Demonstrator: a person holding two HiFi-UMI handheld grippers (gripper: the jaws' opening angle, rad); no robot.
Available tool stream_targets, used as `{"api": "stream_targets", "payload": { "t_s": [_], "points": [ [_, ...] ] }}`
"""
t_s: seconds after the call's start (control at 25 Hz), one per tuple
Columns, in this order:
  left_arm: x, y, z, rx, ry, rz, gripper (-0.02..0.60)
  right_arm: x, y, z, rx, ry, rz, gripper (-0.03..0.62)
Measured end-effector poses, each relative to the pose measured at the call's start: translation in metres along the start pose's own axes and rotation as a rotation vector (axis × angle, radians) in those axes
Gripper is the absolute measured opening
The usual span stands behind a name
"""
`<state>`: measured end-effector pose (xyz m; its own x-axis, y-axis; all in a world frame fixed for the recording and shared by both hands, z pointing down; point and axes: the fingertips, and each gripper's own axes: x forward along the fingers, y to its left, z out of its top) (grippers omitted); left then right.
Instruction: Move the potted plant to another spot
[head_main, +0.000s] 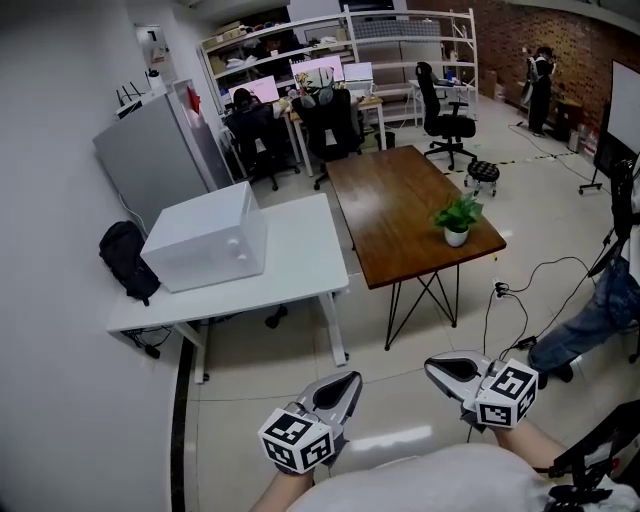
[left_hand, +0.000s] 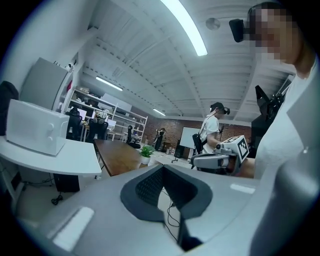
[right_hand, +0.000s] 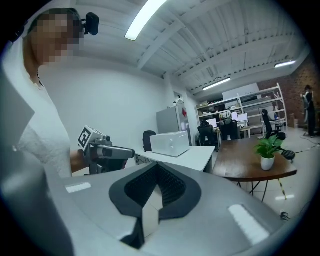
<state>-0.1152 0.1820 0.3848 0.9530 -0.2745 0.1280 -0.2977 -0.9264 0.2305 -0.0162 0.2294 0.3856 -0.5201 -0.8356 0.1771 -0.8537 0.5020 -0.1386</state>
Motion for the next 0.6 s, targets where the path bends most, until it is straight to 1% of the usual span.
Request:
{"api": "stream_targets", "payload": {
  "t_s": [0.2,0.32,0.48,0.6],
  "points": [
    [0.024,-0.024,0.002,0.048,0.019,-0.018,-0.003,-0.019,-0.02,0.007,-0.013,-0.031,-0.024,0.005],
    [0.03,-0.04,0.003,0.064,0.032,-0.022,-0.003,-0.032,-0.02,0.006,0.0,-0.042,-0.028,0.005],
    [0.037,-0.055,0.007,0.079,0.038,-0.021,-0.003,-0.048,-0.021,-0.001,0.005,-0.035,-0.033,0.005],
    [0.042,-0.067,0.011,0.087,0.032,-0.039,-0.003,-0.056,-0.025,-0.001,0.012,-0.02,-0.035,0.005]
  ]
}}
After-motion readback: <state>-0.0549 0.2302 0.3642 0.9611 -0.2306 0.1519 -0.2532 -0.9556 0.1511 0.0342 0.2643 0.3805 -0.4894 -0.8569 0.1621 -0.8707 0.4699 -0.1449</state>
